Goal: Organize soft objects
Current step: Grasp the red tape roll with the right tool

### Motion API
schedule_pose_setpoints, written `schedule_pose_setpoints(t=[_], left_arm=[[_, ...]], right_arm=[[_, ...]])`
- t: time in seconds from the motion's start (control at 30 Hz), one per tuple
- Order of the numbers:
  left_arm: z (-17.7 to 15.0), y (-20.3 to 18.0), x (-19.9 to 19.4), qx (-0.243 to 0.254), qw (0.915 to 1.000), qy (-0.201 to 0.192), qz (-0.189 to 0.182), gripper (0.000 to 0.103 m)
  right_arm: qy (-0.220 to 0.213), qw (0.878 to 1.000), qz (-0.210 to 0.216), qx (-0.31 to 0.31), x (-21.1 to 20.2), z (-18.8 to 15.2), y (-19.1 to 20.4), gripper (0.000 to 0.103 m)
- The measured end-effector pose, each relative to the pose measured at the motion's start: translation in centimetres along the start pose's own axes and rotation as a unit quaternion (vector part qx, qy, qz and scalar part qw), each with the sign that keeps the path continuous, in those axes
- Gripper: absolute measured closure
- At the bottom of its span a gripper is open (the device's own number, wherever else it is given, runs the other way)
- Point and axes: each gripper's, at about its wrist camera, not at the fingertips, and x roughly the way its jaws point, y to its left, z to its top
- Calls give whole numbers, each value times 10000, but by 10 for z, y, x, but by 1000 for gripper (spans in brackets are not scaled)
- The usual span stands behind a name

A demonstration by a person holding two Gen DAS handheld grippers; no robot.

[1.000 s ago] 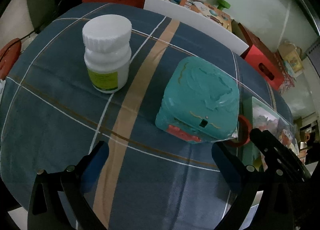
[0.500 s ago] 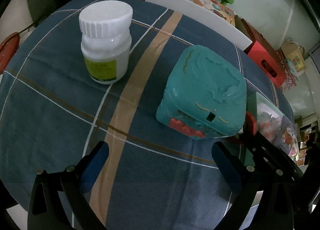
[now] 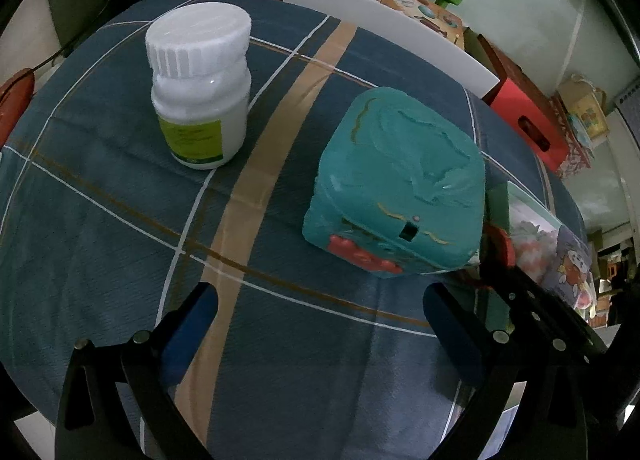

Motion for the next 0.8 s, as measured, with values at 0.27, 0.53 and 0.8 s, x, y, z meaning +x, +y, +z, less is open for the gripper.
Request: schedule_pose_setpoints(t=[0.27, 0.53, 0.8], left_arm=[[-1, -3, -1, 2, 10000, -38, 34, 1], [-5, -12, -5, 28, 9999, -107, 21, 1], [-14, -30, -5, 267, 9996, -103, 57, 1]], right_arm=[[-60, 10000, 7, 29, -11, -1, -1, 87], [-200, 9997, -4, 112, -33, -4, -10, 87], [-465, 9987, -27, 184, -62, -6, -24, 87]])
